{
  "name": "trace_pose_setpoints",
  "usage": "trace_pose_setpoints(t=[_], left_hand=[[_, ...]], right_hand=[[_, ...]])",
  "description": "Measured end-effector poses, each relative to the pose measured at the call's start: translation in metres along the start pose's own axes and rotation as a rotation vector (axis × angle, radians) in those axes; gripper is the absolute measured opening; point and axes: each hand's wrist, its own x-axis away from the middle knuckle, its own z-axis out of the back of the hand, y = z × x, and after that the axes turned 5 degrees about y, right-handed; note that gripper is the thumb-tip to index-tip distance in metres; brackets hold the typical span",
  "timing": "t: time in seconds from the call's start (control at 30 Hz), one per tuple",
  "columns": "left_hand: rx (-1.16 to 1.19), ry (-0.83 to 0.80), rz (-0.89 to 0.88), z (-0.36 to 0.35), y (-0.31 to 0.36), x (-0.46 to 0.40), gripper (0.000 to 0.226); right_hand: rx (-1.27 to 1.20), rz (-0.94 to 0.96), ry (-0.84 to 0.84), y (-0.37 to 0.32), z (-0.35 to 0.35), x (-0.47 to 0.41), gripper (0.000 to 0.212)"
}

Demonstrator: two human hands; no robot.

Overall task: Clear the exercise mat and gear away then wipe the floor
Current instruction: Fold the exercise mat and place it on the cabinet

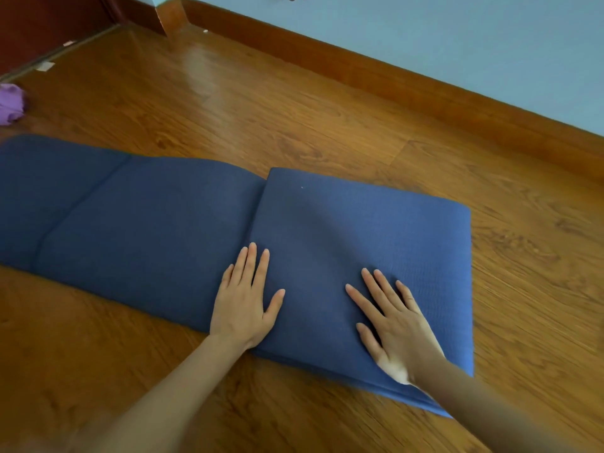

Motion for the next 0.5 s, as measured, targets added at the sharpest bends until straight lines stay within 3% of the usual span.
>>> trace_pose_setpoints(t=[0.27, 0.4, 0.5], left_hand=[[0.054, -0.06, 0.001, 0.008, 0.001, -0.003, 0.09], [0.072, -0.027, 0.048, 0.024, 0.008, 0.015, 0.072], [0.107, -0.004, -0.016, 0.028, 0.005, 0.045, 0.065]], right_hand=[[0.072, -0.014, -0.079, 0.001, 0.01, -0.002, 0.057], [0.084, -0.064, -0.1, -0.007, 0.022, 0.001, 0.059], [0.112, -0.072, -0.072, -0.011, 0.027, 0.01, 0.061]])
